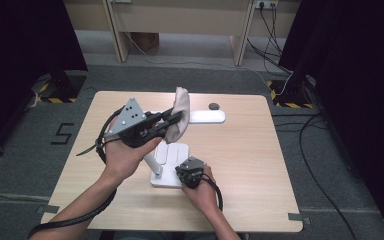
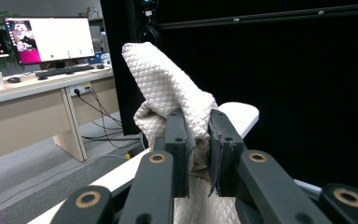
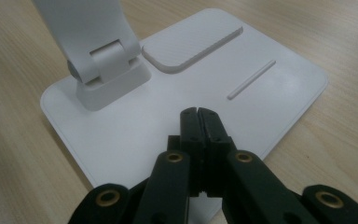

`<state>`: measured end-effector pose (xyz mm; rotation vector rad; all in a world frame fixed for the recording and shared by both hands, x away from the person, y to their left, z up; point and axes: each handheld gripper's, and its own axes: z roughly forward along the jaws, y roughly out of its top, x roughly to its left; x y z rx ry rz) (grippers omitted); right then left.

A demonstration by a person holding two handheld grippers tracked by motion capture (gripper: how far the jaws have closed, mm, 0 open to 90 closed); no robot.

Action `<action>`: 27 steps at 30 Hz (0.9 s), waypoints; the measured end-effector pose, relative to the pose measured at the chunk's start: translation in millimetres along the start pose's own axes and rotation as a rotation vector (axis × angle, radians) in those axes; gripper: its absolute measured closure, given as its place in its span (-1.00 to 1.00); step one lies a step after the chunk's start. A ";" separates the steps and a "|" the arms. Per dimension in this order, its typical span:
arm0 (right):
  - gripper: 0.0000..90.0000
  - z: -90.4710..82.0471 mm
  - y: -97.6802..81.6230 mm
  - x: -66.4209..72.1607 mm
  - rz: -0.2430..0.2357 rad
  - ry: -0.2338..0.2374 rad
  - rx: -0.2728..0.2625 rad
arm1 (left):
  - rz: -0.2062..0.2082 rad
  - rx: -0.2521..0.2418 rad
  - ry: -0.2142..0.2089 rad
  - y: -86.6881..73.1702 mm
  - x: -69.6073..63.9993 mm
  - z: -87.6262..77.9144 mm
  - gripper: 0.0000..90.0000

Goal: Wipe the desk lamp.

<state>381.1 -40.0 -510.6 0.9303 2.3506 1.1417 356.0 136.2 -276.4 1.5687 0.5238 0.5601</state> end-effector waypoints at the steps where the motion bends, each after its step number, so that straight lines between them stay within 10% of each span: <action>1: 1.00 0.0 0.0 0.1 0.001 0.000 0.000 | -0.002 -0.001 -0.002 -0.1 -0.2 0.6 0.78; 27: 1.00 -0.1 0.4 0.0 0.001 0.002 0.004 | -0.001 0.015 -0.030 4.8 -8.5 19.2 0.78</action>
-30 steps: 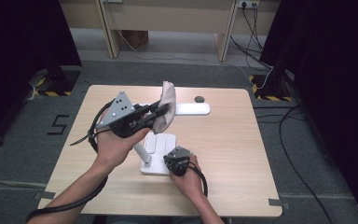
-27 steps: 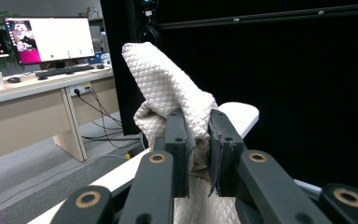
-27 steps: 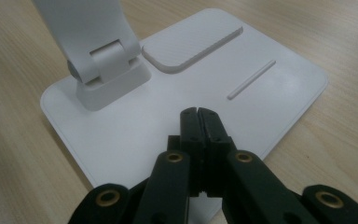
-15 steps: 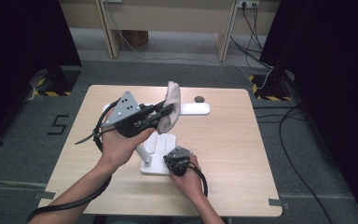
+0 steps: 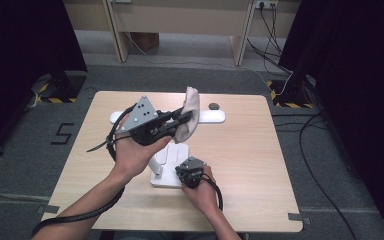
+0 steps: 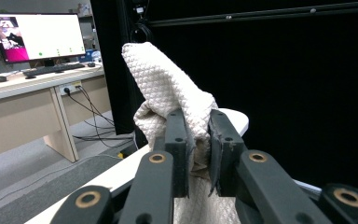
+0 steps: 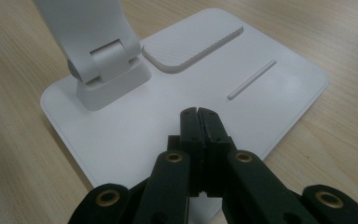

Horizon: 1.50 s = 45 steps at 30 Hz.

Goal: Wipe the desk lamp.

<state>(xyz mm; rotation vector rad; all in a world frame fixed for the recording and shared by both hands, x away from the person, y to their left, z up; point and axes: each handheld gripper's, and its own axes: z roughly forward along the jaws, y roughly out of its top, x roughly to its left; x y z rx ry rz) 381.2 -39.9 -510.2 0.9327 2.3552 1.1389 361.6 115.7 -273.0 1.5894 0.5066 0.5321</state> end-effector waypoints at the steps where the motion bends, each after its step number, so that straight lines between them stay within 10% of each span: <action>1: 1.00 0.0 0.0 0.0 -0.001 -0.001 0.000 | 0.000 0.001 -0.002 0.2 -0.4 0.8 0.78; 45: 1.00 0.0 -1.1 -0.3 0.003 -0.001 -0.008 | 0.004 0.019 -0.040 5.4 -15.7 30.1 0.78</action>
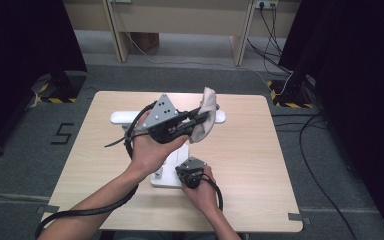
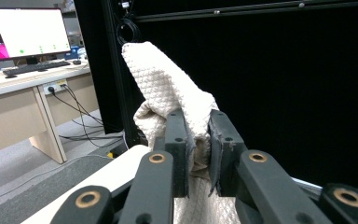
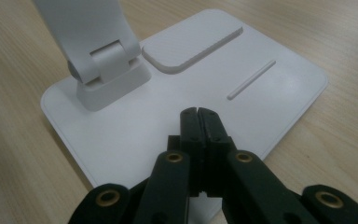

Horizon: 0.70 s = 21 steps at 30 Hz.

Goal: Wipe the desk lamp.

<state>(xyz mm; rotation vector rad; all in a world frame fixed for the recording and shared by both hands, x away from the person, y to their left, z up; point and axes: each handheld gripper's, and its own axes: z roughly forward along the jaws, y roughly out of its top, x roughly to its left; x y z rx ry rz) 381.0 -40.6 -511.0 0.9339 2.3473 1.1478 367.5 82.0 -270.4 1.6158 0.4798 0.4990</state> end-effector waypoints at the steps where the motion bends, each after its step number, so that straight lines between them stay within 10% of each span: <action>1: 1.00 -0.1 0.0 0.0 0.000 -0.001 0.000 | -0.001 -0.001 0.000 -0.2 -0.2 0.6 0.78; 21: 1.00 -0.1 -0.1 0.0 -0.002 0.000 0.000 | 0.007 0.012 -0.017 3.0 -6.7 11.9 0.78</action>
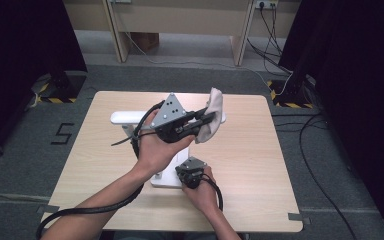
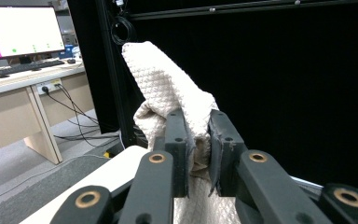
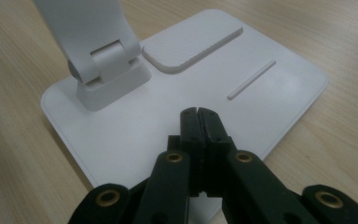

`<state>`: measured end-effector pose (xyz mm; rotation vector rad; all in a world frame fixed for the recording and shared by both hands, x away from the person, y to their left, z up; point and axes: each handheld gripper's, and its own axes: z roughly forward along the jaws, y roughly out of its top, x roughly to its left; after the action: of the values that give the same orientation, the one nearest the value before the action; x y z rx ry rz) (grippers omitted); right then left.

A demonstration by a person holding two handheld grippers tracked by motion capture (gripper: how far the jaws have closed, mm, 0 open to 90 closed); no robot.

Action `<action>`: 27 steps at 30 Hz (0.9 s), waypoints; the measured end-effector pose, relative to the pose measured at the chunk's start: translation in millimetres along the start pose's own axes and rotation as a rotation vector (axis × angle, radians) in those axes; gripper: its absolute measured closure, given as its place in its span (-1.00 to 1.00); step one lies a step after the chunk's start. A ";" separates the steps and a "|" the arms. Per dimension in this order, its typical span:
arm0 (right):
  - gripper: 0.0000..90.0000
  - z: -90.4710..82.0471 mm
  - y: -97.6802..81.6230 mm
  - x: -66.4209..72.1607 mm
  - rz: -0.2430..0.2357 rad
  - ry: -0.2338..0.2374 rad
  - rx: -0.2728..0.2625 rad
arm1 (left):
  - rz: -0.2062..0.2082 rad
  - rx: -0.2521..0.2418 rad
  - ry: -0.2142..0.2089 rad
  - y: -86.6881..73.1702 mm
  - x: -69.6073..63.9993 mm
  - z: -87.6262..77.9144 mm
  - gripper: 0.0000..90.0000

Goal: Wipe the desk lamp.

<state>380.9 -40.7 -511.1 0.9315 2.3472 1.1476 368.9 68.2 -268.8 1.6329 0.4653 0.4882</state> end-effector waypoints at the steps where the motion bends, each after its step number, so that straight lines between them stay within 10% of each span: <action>1: 1.00 0.0 -0.1 0.1 0.001 0.000 -0.001 | 0.000 0.000 -0.002 0.2 -0.3 0.5 0.77; 27: 1.00 0.1 0.0 0.2 -0.005 -0.001 -0.002 | 0.005 0.015 -0.021 5.3 -6.0 10.5 0.77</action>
<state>380.8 -40.5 -511.2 0.9243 2.3460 1.1478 370.0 55.6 -264.8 1.6525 0.4501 0.4719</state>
